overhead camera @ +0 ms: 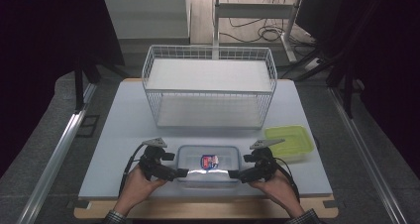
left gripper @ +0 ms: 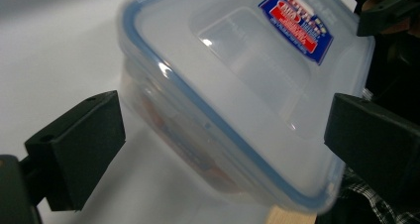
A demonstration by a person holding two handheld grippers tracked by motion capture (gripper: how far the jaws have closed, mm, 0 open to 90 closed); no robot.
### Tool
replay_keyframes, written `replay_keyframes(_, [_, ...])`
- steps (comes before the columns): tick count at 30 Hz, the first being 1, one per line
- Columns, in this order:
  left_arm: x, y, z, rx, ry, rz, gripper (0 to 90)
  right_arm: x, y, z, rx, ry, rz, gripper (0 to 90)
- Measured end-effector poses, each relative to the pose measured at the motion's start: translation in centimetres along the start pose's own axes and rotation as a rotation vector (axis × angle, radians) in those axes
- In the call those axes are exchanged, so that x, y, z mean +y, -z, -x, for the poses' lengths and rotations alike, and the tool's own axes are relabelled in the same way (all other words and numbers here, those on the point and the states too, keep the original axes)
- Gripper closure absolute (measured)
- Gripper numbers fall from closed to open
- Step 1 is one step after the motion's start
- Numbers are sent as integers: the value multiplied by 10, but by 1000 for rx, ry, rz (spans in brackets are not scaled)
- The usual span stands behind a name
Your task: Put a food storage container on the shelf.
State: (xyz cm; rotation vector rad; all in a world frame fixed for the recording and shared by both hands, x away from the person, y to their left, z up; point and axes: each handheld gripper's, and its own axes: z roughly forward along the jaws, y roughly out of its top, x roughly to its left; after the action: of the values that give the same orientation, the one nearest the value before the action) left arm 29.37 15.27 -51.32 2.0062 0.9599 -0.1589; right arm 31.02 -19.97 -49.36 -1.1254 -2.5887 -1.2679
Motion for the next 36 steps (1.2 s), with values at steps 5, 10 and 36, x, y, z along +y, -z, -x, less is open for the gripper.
replay_keyframes(5, [-2,-11,-4,-88,61,-27,0,0,-9,3,91,-62,-46,31])
replay_keyframes(10, [-3,-4,0,-84,69,-47,94,-1,-9,5,121,-114,-69,80])
replay_keyframes(36, [-23,25,10,-60,122,170,530,-12,26,-6,72,-128,98,499])
